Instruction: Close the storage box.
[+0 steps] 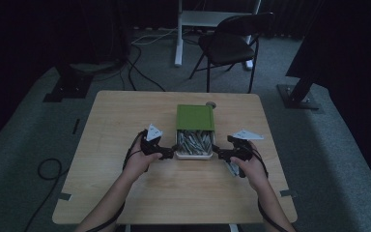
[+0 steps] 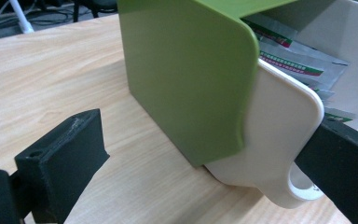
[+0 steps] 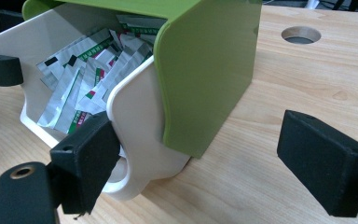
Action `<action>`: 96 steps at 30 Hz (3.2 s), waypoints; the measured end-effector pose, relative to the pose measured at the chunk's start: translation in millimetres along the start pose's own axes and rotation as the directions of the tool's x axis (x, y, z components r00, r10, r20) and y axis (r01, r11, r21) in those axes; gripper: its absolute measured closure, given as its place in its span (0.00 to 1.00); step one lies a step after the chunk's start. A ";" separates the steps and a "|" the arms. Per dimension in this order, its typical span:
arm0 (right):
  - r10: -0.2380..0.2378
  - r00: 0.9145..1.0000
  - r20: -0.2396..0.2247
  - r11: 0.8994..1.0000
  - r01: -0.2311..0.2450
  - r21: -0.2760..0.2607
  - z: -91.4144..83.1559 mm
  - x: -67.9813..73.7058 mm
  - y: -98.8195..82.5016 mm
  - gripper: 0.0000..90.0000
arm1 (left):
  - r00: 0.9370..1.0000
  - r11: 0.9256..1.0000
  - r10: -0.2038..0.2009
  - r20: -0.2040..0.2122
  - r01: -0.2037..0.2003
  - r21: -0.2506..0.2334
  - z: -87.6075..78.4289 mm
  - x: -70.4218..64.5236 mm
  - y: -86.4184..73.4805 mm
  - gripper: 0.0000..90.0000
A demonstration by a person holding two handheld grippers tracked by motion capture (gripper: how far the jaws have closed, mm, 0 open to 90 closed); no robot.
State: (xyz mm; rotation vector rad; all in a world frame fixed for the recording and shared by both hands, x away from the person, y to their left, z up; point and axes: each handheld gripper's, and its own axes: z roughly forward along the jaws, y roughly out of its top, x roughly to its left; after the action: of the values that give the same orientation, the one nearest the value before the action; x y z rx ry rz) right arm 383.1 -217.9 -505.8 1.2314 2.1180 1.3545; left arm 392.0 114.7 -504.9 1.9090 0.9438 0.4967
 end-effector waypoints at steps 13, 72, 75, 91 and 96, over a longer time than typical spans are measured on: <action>0.014 1.000 0.022 1.000 -0.014 -0.002 5.9 -2.8 4.1 0.14 | 1.000 1.000 -0.004 -0.013 0.004 -0.001 6.0 4.6 3.8 0.04; 0.032 0.998 0.061 0.999 -0.031 -0.017 12.1 1.2 11.0 0.15 | 0.997 0.998 -0.051 -0.052 0.049 -0.046 1.0 2.6 10.0 0.04; 0.027 0.998 0.057 1.000 -0.026 -0.016 11.2 1.7 11.2 0.15 | 0.997 0.997 -0.063 -0.047 0.060 -0.054 -1.9 2.0 9.5 0.04; 0.016 0.996 0.085 1.000 -0.015 -0.015 1.9 -0.1 11.1 0.15 | 0.994 0.997 -0.063 -0.089 0.057 -0.059 -19.8 5.7 4.4 0.04; 0.019 0.996 0.092 1.000 -0.017 -0.021 -2.7 -1.5 9.4 0.15 | 0.994 0.997 -0.065 -0.094 0.060 -0.046 -24.9 9.1 -3.1 0.04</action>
State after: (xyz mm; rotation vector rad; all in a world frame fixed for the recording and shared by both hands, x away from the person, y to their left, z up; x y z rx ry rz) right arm 386.7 -219.0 -496.7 1.2822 2.0309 1.2974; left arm 379.9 136.5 -495.6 1.8247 1.0431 0.5705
